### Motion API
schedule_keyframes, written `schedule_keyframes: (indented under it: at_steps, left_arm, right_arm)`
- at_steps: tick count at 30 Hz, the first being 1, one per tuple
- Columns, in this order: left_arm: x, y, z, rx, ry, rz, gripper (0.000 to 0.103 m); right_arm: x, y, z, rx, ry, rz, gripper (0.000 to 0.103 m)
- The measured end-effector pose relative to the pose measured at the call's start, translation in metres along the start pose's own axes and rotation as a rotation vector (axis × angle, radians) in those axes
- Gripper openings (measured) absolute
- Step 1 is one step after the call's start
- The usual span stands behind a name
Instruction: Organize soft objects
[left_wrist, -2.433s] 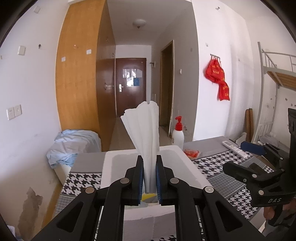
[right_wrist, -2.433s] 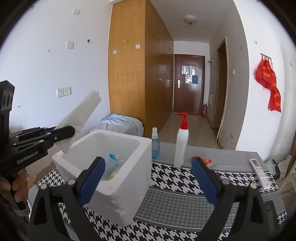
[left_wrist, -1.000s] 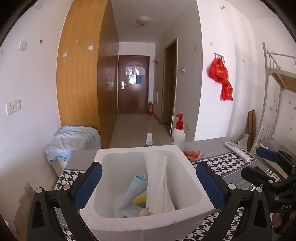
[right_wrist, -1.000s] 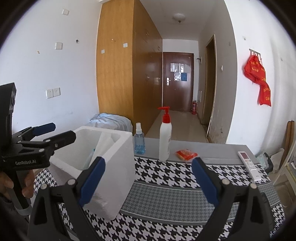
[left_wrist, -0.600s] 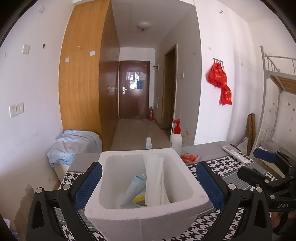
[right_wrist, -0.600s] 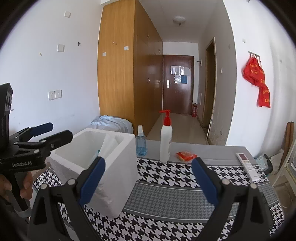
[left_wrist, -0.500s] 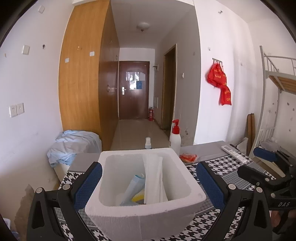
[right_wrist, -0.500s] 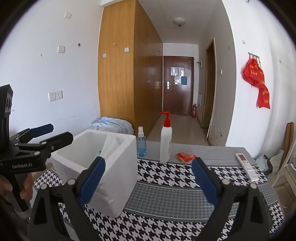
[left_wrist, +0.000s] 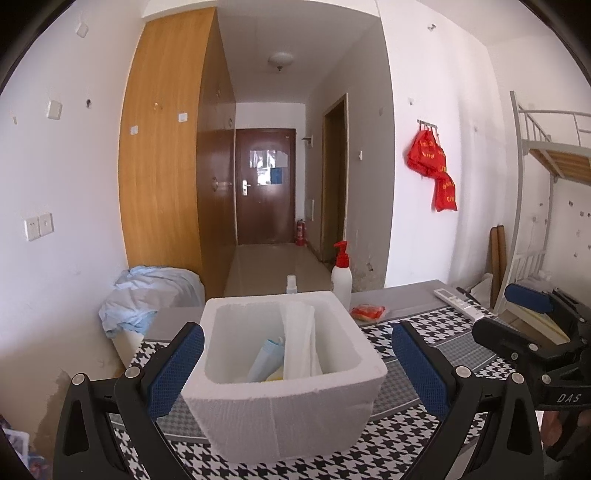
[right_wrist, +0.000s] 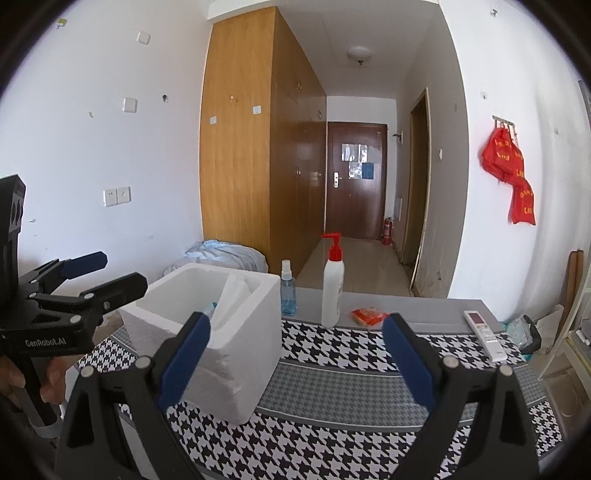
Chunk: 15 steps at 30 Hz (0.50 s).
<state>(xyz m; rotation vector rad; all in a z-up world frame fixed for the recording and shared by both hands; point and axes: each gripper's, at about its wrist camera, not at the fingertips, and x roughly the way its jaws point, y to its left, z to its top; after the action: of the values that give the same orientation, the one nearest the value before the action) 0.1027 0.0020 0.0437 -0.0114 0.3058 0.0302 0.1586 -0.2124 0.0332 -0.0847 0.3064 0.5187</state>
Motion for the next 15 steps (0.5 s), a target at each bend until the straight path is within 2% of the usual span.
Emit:
schedule_keyframes:
  at_steps: [15]
  left_arm:
    - [-0.031, -0.009, -0.008, 0.018, -0.030, -0.007, 0.102]
  right_arm:
    - [-0.026, 0.011, -0.004, -0.008, -0.034, 0.002, 0.097]
